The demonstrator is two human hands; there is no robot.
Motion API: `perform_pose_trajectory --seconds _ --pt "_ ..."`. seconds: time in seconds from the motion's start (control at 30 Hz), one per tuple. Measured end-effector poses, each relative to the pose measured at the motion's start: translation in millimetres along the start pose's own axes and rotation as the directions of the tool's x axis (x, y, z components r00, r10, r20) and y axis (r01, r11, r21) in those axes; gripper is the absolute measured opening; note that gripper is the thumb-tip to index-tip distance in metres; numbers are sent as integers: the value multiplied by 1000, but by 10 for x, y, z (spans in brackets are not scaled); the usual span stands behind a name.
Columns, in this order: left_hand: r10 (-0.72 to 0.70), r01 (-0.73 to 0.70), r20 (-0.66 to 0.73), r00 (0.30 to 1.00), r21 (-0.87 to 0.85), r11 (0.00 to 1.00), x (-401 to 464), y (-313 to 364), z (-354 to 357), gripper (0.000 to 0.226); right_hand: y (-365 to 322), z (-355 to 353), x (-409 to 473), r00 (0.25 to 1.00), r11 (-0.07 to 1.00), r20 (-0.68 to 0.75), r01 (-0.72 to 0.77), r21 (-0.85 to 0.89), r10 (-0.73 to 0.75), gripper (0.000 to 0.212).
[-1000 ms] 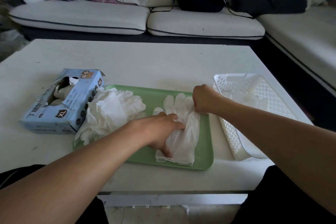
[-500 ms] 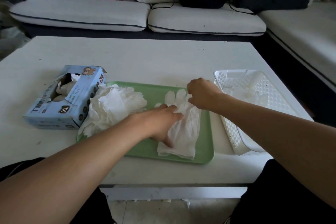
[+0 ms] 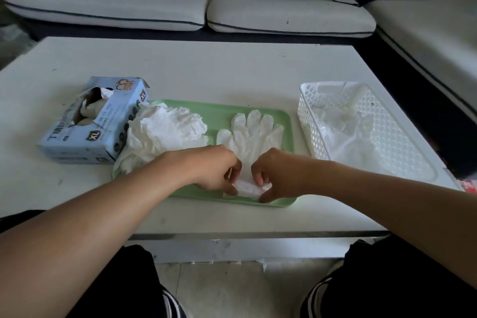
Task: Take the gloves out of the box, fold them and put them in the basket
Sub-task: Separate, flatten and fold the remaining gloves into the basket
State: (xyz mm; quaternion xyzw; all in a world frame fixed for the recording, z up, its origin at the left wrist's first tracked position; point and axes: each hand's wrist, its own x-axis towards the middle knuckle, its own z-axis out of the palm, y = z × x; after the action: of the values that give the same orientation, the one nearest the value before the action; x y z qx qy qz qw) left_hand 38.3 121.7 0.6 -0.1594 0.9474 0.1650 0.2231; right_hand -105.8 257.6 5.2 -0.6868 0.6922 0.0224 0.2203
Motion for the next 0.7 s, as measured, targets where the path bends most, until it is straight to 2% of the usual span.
perform_pose_trajectory --seconds 0.17,0.27,0.33,0.4,0.5,0.57,0.63,0.67,0.7 --pt "-41 41 -29 999 1 999 -37 45 76 49 -13 111 -10 1000 988 -18 14 -154 -17 16" --pt "-60 67 -93 994 66 996 -37 130 131 63 13 65 47 999 992 -17 26 -126 -29 12" --pt "-40 66 -190 981 131 989 -22 204 143 62 58 -80 63 1000 999 -7 -21 48 22 6" --pt "12 31 -336 942 122 992 16 210 82 44 116 -291 44 996 945 46 -90 314 80 10" --pt "96 -186 -557 825 -107 977 10 135 -133 12 196 -618 -75 997 817 64 -71 572 42 15" --pt "22 -317 -620 784 -369 874 -50 99 -339 11 262 -784 -153 1000 713 19 -9 702 -6 16" --pt "-63 -392 -566 822 -643 658 -159 137 -537 10 348 -911 -210 998 540 -30 56 840 -57 13" --pt "-90 -419 -549 831 -724 548 -192 162 -609 13 386 -953 -234 995 457 -54 87 885 -84 8" --pt "-113 -445 -544 831 -773 452 -212 191 -674 16 434 -989 -251 991 392 -82 118 912 -108 22"
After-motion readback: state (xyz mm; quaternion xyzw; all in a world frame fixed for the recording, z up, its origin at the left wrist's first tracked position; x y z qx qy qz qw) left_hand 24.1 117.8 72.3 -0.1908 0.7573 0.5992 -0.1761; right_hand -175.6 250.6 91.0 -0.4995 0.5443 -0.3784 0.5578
